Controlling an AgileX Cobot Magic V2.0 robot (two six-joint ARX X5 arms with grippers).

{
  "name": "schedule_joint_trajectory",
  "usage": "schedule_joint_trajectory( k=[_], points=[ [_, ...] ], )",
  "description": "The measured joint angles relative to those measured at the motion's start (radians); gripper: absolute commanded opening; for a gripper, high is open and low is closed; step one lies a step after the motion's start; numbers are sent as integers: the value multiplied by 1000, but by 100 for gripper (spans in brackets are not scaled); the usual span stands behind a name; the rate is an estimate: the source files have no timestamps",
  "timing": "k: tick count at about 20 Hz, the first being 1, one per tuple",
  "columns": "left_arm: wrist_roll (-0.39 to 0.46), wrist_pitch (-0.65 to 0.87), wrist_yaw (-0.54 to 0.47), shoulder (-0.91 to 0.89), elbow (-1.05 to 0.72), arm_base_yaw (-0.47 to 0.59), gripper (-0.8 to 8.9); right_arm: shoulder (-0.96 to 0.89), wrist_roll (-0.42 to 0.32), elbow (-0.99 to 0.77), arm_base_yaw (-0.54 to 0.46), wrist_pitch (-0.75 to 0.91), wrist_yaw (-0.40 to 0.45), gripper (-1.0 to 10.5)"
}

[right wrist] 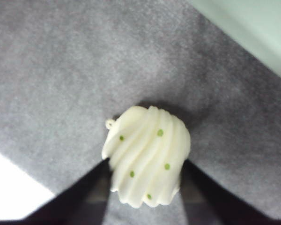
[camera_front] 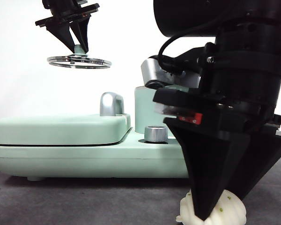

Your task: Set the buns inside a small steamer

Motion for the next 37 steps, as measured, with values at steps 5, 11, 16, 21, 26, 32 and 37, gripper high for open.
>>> schedule_joint_trajectory(
  k=[5, 11, 16, 21, 26, 32, 37],
  points=[
    [0, 0, 0, 0, 0, 0, 110, 6, 0, 39, 0, -57, -16, 92],
    [0, 0, 0, 0, 0, 0, 110, 10, -17, 409, -30, -399, -25, 92],
    [0, 0, 0, 0, 0, 0, 110, 49, -105, 764, -184, -591, -24, 92],
    [0, 1, 0, 0, 0, 0, 110, 261, -214, 1047, -344, -648, 8, 92],
    [0, 2, 0, 0, 0, 0, 110, 419, -246, 1149, -423, -647, 34, 92],
    [0, 2, 0, 0, 0, 0, 110, 512, -249, 1149, -456, -647, 34, 93],
    [0, 2, 0, 0, 0, 0, 110, 556, -253, 1149, -461, -636, 37, 125]
  ],
)
